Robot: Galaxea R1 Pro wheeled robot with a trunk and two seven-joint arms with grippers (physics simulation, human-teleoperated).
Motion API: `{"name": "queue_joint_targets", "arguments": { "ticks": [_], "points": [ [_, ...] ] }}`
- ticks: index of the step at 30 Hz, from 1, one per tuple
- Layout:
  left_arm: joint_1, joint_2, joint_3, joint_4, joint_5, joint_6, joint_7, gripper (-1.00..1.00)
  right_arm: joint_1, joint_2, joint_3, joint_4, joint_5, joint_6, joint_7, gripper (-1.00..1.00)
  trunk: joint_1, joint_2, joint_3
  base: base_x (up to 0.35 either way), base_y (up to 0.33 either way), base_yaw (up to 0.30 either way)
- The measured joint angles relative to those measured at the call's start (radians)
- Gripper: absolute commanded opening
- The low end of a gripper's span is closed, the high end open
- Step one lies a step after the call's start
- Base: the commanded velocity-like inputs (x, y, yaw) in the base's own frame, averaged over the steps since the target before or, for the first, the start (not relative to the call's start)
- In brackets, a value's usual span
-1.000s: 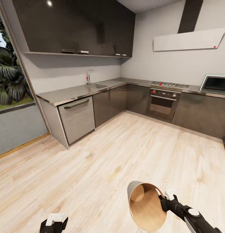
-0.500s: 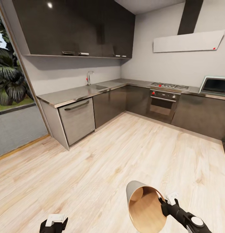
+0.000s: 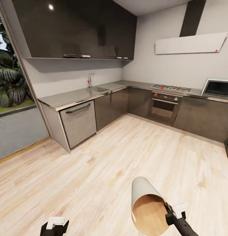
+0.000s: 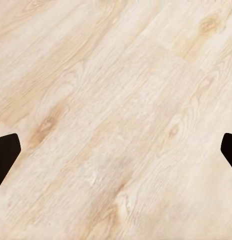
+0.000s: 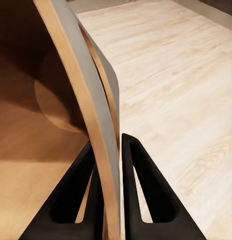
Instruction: Put the three can of soda from the living room inside the tash can in the kitchen.
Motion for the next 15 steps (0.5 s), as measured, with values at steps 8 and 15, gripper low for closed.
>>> {"name": "queue_joint_targets", "arguments": {
  "ticks": [8, 15],
  "points": [
    [0.0, 0.0, -0.002, 0.0, 0.0, -0.004, 0.001, 1.0, 0.0, 0.006, 0.001, 0.008, 0.003, -0.014, -0.011, -1.0, -0.031, 0.056, 0.025, 0.0, 0.0, 0.0],
    [-0.001, 0.0, -0.005, 0.0, 0.0, -0.005, 0.002, 1.0, 0.0, 0.006, 0.004, 0.004, 0.005, -0.013, -0.003, -1.0, -0.058, 0.105, 0.047, 0.0, 0.0, 0.0]
  ]
}}
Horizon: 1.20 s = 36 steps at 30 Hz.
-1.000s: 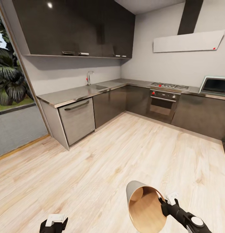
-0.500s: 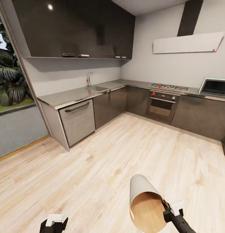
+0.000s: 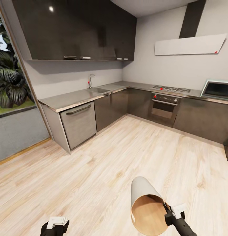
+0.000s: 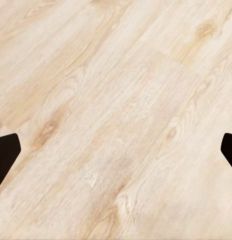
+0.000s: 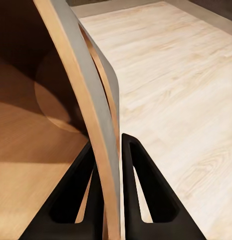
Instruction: Put the three can of soda from the living room inside the tash can in the kitchen.
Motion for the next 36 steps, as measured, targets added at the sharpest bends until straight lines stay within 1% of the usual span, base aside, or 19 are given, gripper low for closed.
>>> {"name": "queue_joint_targets", "arguments": {
  "ticks": [8, 15, 19, 22, 23, 27, 30, 33, 36],
  "points": [
    [0.0, 0.0, 0.001, 0.0, 0.0, 0.0, 0.0, 1.0, 0.0, -0.002, -0.005, 0.0, -0.003, -0.004, 0.001, -1.0, -0.031, 0.056, 0.025, 0.0, 0.0, 0.0],
    [0.001, 0.0, 0.0, 0.0, 0.0, 0.0, 0.0, 1.0, 0.0, -0.01, -0.007, 0.022, -0.006, -0.005, 0.001, -1.0, -0.057, 0.105, 0.047, 0.0, 0.0, 0.0],
    [0.001, 0.0, 0.0, 0.001, 0.0, -0.008, 0.001, 1.0, 0.0, -0.009, -0.005, 0.034, -0.002, -0.006, 0.002, -1.0, -0.073, 0.133, 0.059, 0.0, 0.0, 0.0],
    [0.001, 0.0, 0.001, 0.019, 0.0, -0.024, 0.001, 1.0, 0.0, -0.007, -0.005, 0.038, -0.003, -0.006, 0.002, -1.0, -0.084, 0.154, 0.069, 0.0, 0.0, 0.0],
    [0.0, 0.0, 0.002, 0.041, 0.001, -0.032, 0.001, 1.0, 0.0, -0.005, -0.005, 0.039, -0.004, -0.005, 0.002, -1.0, -0.088, 0.161, 0.072, 0.0, 0.0, 0.0],
    [0.001, 0.001, 0.003, 0.077, 0.003, -0.045, 0.0, 1.0, 0.0, -0.002, -0.003, 0.041, -0.005, -0.005, 0.003, -1.0, -0.103, 0.189, 0.085, 0.0, 0.0, 0.0],
    [0.001, 0.0, 0.004, 0.084, 0.003, -0.047, 0.001, 1.0, 0.0, -0.001, 0.002, 0.041, -0.001, -0.005, 0.003, -1.0, -0.115, 0.21, 0.094, 0.0, 0.0, 0.0],
    [0.001, 0.0, 0.004, 0.089, 0.003, -0.048, 0.002, 1.0, 0.0, 0.0, 0.002, 0.041, -0.005, -0.004, 0.002, -1.0, -0.126, 0.231, 0.103, 0.0, 0.0, 0.0],
    [0.001, 0.0, 0.004, 0.092, 0.003, -0.048, 0.003, 1.0, 0.0, 0.001, 0.004, 0.042, -0.005, -0.004, 0.002, -1.0, -0.127, 0.231, 0.103, 0.0, 0.0, 0.0]
  ]
}}
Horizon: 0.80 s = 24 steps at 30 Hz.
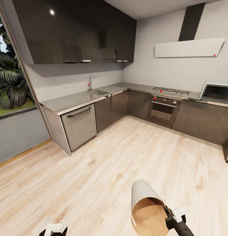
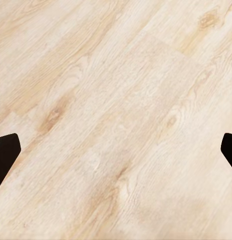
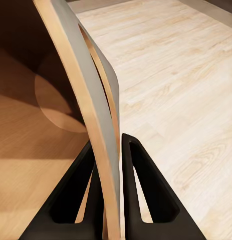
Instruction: Put the three can of soda from the living room inside the tash can in the kitchen.
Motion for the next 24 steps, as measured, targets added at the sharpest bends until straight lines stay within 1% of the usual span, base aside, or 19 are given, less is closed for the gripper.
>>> {"name": "queue_joint_targets", "arguments": {
  "ticks": [10, 18, 24],
  "points": [
    [0.0, 0.0, 0.0, 0.001, 0.001, -0.002, 0.002, 1.0, 0.0, 0.003, 0.001, 0.0, -0.003, 0.003, -0.006, -1.0, 0.0, 0.0, 0.0, 0.0, 0.0, 0.0],
    [0.0, 0.0, 0.0, 0.002, 0.001, -0.003, 0.002, 1.0, 0.0, 0.027, -0.001, 0.0, -0.001, 0.004, -0.013, -1.0, 0.0, 0.0, 0.0, 0.0, 0.0, 0.0],
    [0.0, 0.0, 0.001, 0.004, 0.001, -0.003, 0.003, 1.0, 0.0, 0.031, -0.003, 0.0, 0.0, 0.004, -0.015, -1.0, 0.0, 0.0, 0.0, 0.0, 0.0, 0.0]
  ]
}}
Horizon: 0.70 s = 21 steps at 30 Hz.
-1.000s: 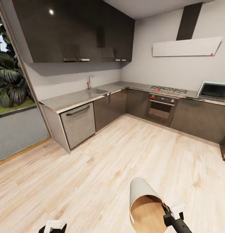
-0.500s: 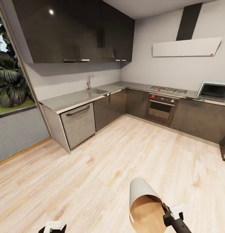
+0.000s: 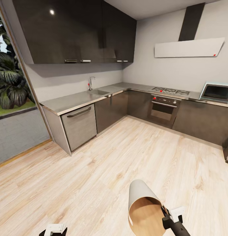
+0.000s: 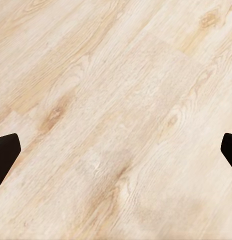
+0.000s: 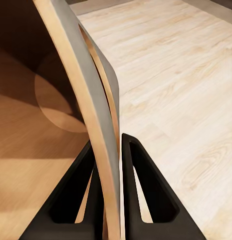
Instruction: Put the three can of soda from the living room inside the tash can in the kitchen.
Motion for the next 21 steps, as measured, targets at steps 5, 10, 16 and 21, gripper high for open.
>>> {"name": "queue_joint_targets", "arguments": {
  "ticks": [5, 10, 16, 21],
  "points": [
    [0.0, 0.0, 0.0, 0.0, -0.001, 0.0, 0.0, 1.0, 0.0, 0.001, -0.001, 0.0, 0.0, 0.0, -0.002, -1.0, 0.0, 0.0, 0.0, -0.02, 0.0, 0.0],
    [0.0, 0.0, -0.001, 0.001, -0.001, 0.0, -0.001, 1.0, 0.0, 0.001, 0.001, 0.0, 0.002, 0.0, 0.0, -1.0, 0.0, 0.0, 0.0, -0.164, 0.0, 0.0],
    [0.0, 0.0, -0.001, 0.0, 0.0, 0.0, 0.001, 1.0, 0.0, 0.005, -0.001, 0.0, -0.006, 0.002, -0.003, -1.0, 0.0, 0.0, 0.0, -0.041, 0.0, 0.089],
    [0.0, 0.0, -0.001, 0.0, 0.0, 0.0, 0.0, 1.0, 0.0, 0.011, 0.002, 0.0, -0.001, 0.001, -0.003, -1.0, 0.0, 0.0, 0.0, -0.004, 0.0, 0.228]
  ]
}}
